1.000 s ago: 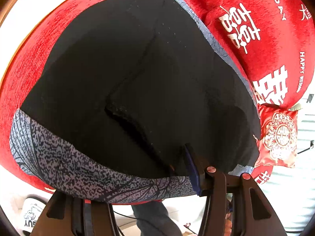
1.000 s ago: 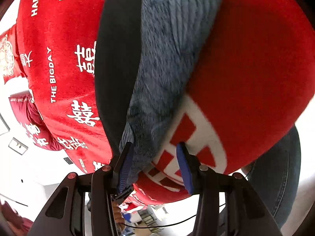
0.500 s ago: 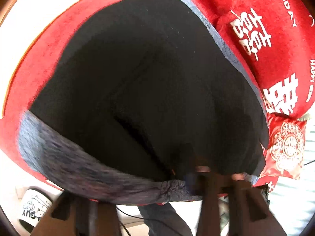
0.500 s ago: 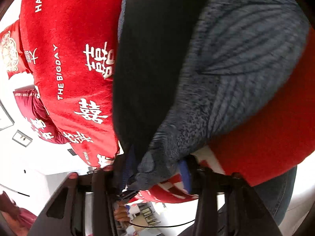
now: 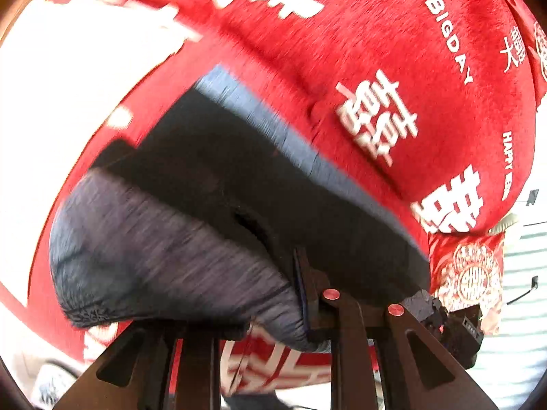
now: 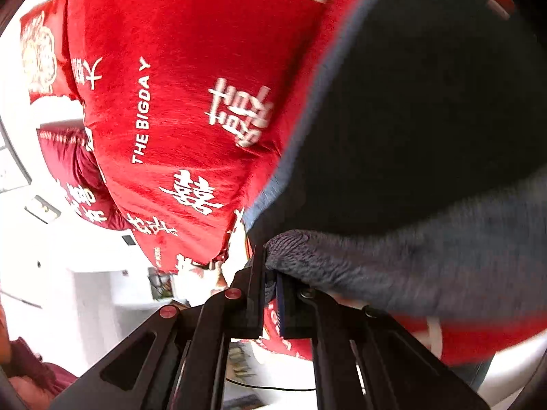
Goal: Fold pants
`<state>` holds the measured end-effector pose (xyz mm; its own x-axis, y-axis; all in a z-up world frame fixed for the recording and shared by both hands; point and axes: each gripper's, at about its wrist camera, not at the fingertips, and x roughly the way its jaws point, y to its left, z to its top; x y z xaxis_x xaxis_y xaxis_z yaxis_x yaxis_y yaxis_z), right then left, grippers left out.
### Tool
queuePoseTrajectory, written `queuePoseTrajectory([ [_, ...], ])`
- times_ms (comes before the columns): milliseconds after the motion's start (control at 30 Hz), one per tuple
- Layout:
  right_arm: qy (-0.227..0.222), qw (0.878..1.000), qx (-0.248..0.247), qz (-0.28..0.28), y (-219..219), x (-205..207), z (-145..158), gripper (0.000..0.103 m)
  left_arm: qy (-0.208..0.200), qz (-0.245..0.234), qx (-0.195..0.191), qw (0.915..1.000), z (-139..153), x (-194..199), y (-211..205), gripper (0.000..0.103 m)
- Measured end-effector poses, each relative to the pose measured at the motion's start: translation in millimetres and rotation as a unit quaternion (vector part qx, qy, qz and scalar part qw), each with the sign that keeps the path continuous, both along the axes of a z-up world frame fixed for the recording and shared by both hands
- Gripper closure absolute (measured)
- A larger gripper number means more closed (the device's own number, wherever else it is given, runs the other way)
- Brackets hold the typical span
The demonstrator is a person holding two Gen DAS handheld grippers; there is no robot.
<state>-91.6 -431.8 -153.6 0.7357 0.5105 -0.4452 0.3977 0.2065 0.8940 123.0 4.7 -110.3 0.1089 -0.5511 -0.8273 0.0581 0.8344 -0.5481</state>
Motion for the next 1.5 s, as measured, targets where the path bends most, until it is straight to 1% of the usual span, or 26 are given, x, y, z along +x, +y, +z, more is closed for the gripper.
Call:
queuePoseTrajectory([
  [100,0.006,1.000,-0.014,0.015,-28,33,-7,0.097,-0.010,-0.010,0.005,0.9999,-8,38,-21,0.080],
  [267,0.058,0.996,-0.045,0.053,-61,112,-47,0.097,-0.005,-0.020,0.053,0.9984,-56,87,-52,0.080],
  [367,0.092,0.991,-0.064,0.075,-71,140,-77,0.096,0.004,-0.019,0.074,0.9971,-82,107,-67,0.080],
  [433,0.115,0.987,-0.073,0.084,-76,152,-94,0.096,0.007,-0.019,0.074,0.9971,-90,116,-74,0.080],
  [500,0.115,0.988,-0.067,0.080,-80,157,-105,0.097,0.015,-0.024,0.072,0.9970,-92,122,-76,0.079],
  [567,0.120,0.989,-0.050,0.068,-82,156,-108,0.097,0.024,-0.034,0.068,0.9968,-87,122,-74,0.078],
  [633,0.127,0.988,-0.051,0.074,-80,156,-101,0.094,0.028,-0.050,0.073,0.9957,-75,117,-72,0.075],
  [667,0.128,0.986,-0.060,0.087,-77,156,-92,0.081,0.029,-0.057,0.076,0.9951,-67,112,-70,0.072],
  [700,0.128,0.985,-0.070,0.096,-74,157,-85,0.056,0.030,-0.059,0.076,0.9948,-59,105,-68,0.064],
  [733,0.125,0.982,-0.089,0.112,-68,156,-71,0.045,0.028,-0.059,0.081,0.9945,-51,100,-64,0.056],
  [767,0.118,0.980,-0.103,0.124,-62,155,-60,0.037,0.020,-0.054,0.094,0.9939,-42,94,-58,0.042],
  [800,0.100,0.977,-0.114,0.147,-51,155,-44,0.037,0.013,-0.048,0.100,0.9938,-35,90,-52,0.039],
  [867,0.081,0.974,-0.117,0.174,-35,155,-28,0.037,0.013,-0.032,0.098,0.9946,-24,84,-36,0.039],
  [933,0.058,0.972,-0.097,0.204,-13,163,-20,0.037,0.011,-0.015,0.100,0.9948,-21,84,-25,0.039],
  [1033,0.044,0.968,-0.024,0.247,22,187,-34,0.037,-0.006,-0.013,0.119,0.9928,-22,91,-27,0.039],
  [1100,0.063,0.961,0.014,0.268,46,208,-60,0.037,-0.023,-0.008,0.124,0.9920,-22,96,-34,0.039],
  [1133,0.070,0.960,0.022,0.271,54,217,-71,0.037,-0.030,-0.004,0.128,0.9914,-23,100,-36,0.039],
  [1167,0.076,0.959,0.020,0.274,62,229,-81,0.037,-0.035,0.003,0.132,0.9906,-23,105,-37,0.039],
  [1233,0.086,0.961,-0.018,0.263,64,254,-92,0.037,-0.040,0.021,0.130,0.9905,-21,115,-35,0.039],
  [1300,0.081,0.966,-0.043,0.243,58,273,-82,0.037,-0.054,0.039,0.133,0.9889,-14,121,-31,0.039],
  [1333,0.064,0.966,-0.044,0.245,56,277,-74,0.037,-0.065,0.042,0.142,0.9868,-9,122,-27,0.039],
  [1367,0.041,0.962,-0.062,0.261,58,282,-59,0.037,-0.074,0.040,0.153,0.9845,-6,122,-24,0.039],
  [1400,0.024,0.953,-0.097,0.286,63,286,-44,0.037,-0.079,0.034,0.167,0.9822,-6,121,-22,0.039],
  [1433,0.010,0.938,-0.140,0.318,71,291,-32,0.037,-0.077,0.028,0.177,0.9807,-9,120,-21,0.039],
  [1467,0.004,0.925,-0.168,0.339,78,295,-25,0.037,-0.066,0.022,0.188,0.9796,-17,120,-20,0.039],
  [1500,-0.006,0.903,-0.209,0.375,90,304,-18,0.037,-0.058,0.022,0.192,0.9796,-23,119,-20,0.039],
])
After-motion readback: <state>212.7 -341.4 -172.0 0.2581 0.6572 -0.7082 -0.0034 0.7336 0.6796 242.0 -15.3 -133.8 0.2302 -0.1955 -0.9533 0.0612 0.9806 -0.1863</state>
